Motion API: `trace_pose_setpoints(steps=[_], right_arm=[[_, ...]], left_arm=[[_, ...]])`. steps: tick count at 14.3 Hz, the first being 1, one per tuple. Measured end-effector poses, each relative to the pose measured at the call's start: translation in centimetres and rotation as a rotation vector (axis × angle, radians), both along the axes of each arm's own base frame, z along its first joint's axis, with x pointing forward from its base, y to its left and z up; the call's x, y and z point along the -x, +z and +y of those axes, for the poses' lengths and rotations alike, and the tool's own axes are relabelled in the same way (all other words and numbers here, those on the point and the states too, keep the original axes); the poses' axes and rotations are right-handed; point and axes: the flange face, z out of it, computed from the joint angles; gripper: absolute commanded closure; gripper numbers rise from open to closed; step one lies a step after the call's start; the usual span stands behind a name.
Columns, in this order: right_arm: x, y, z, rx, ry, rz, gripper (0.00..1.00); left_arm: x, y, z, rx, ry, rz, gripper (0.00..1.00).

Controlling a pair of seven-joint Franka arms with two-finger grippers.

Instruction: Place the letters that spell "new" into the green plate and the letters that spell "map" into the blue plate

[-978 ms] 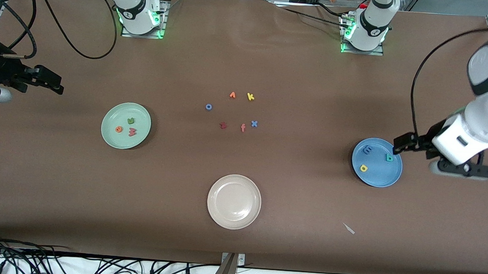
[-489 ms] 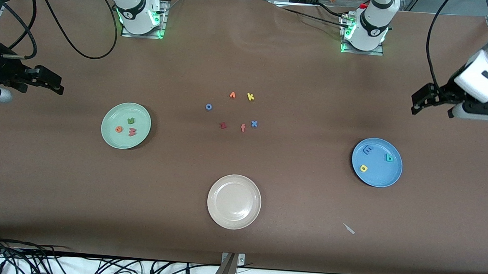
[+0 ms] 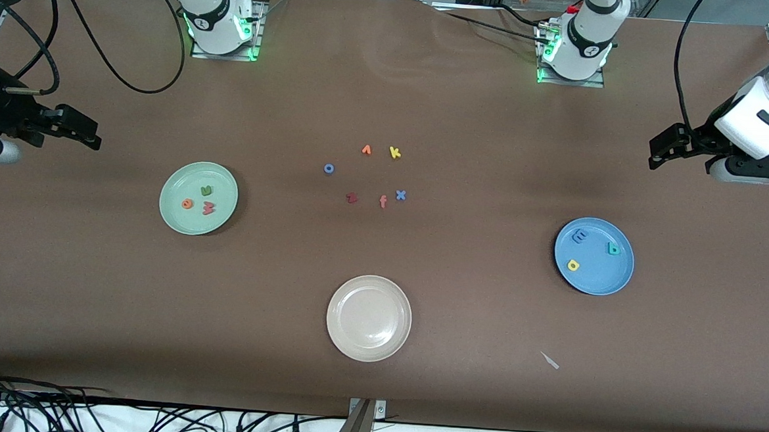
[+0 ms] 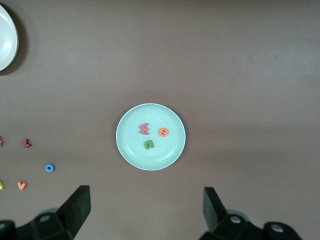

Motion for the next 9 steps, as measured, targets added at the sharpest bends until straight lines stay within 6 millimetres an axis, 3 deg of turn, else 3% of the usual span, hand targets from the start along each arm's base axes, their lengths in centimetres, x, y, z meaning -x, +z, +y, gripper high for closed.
trace_pose_setpoints(steps=[9], right_arm=[[0.0, -0.1, 0.0, 0.000, 0.000, 0.001, 0.00]], left_arm=[[-0.4, 1.7, -0.6, 0.004, -0.010, -0.025, 0.00]])
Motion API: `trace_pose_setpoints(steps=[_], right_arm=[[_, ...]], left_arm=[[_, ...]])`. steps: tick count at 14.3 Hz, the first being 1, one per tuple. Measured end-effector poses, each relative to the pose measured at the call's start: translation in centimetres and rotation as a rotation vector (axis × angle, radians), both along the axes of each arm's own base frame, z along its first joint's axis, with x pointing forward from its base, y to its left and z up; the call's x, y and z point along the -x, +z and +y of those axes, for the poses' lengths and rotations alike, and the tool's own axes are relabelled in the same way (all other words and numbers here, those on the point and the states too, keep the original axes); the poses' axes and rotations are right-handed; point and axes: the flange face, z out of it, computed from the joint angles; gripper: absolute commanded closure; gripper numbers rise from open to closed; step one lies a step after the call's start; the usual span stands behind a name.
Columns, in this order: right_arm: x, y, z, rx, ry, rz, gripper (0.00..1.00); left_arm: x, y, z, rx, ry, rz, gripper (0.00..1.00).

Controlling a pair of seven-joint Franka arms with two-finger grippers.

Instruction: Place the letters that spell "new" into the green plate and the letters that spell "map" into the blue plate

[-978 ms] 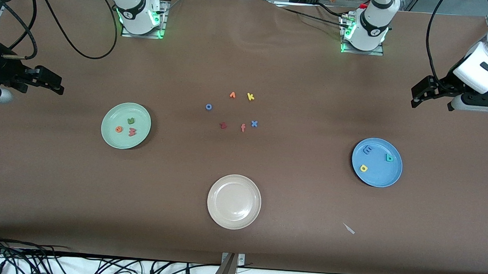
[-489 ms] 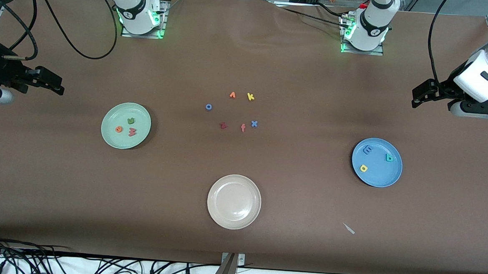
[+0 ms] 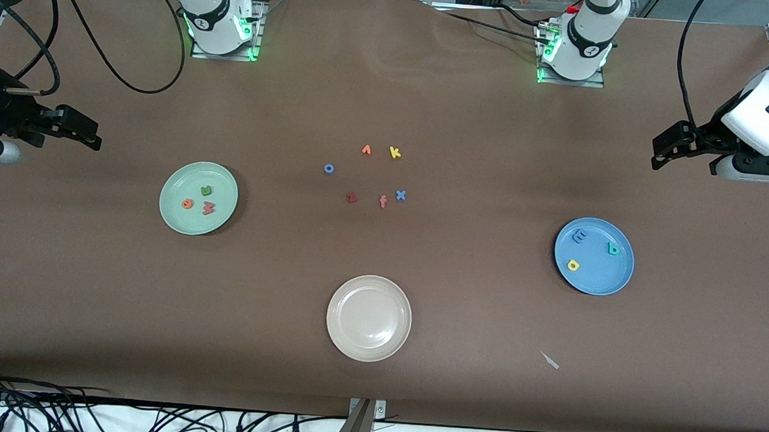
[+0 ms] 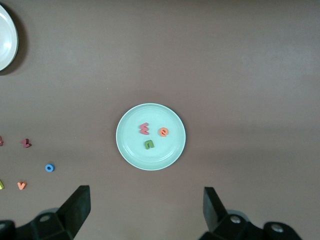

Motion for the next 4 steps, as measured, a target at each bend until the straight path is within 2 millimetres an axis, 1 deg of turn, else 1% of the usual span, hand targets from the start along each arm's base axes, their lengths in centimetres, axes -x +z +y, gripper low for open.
trace_pose_setpoints(steps=[4], right_arm=[[-0.01, -0.02, 0.00, 0.000, 0.000, 0.000, 0.00]], left_arm=[[-0.12, -0.34, 0.07, 0.000, 0.001, 0.011, 0.00]])
